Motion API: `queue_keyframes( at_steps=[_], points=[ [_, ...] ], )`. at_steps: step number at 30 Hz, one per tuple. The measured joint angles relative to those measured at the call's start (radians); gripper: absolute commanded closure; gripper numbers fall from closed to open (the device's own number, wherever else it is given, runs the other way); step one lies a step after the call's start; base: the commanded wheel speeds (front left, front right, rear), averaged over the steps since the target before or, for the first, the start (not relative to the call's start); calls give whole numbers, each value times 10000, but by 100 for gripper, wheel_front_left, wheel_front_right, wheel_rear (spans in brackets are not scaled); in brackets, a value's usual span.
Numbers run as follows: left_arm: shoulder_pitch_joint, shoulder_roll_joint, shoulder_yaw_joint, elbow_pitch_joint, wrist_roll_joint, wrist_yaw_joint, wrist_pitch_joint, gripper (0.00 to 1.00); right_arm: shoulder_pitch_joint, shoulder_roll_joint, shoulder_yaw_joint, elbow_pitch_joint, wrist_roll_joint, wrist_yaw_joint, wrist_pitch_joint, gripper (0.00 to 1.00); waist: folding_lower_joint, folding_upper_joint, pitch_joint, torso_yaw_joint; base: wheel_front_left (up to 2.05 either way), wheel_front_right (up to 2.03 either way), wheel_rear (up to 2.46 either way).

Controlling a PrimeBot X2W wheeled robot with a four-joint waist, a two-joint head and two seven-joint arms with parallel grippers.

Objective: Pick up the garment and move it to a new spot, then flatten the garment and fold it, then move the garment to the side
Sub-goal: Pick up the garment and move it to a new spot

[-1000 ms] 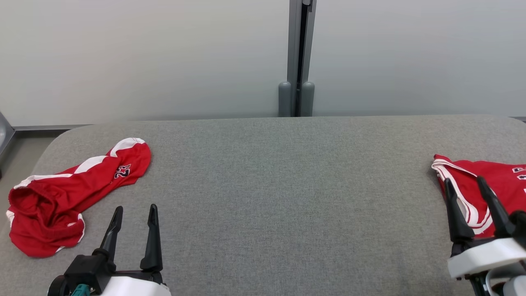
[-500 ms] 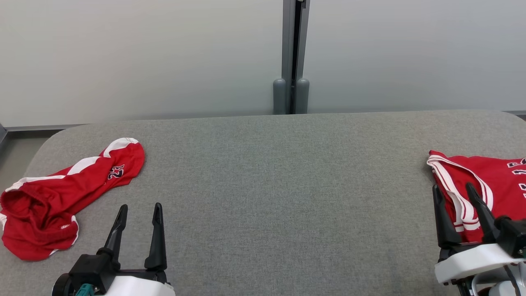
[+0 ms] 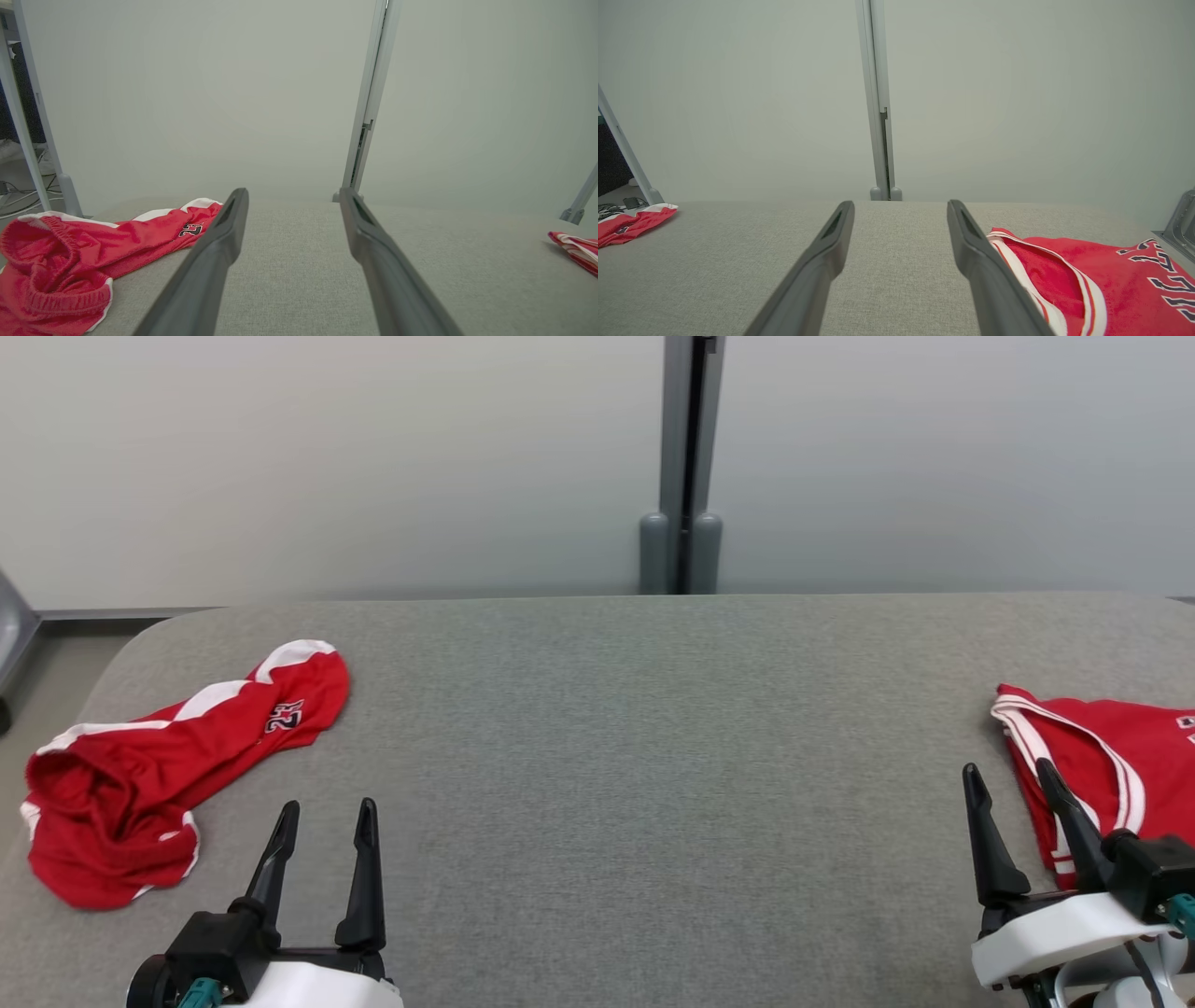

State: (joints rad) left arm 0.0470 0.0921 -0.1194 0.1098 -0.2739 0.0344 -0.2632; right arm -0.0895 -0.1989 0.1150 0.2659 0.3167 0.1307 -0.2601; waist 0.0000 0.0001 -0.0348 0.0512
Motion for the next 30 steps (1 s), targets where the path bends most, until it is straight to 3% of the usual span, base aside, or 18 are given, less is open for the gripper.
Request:
queue_keyframes(
  at_steps=[22, 30],
  points=[
    [21, 322, 566, 217, -82, 211, 77, 0, -38, 203, 970, 288, 383, 0, 0, 0, 0, 0, -5, 3037, 0, 0, 0],
    [18, 456, 621, 56, -311, 236, 422, 0, -95, 228, 1137, 280, 430, 0, 0, 0, 0, 0, -13, 3533, 0, 0, 0]
  ],
)
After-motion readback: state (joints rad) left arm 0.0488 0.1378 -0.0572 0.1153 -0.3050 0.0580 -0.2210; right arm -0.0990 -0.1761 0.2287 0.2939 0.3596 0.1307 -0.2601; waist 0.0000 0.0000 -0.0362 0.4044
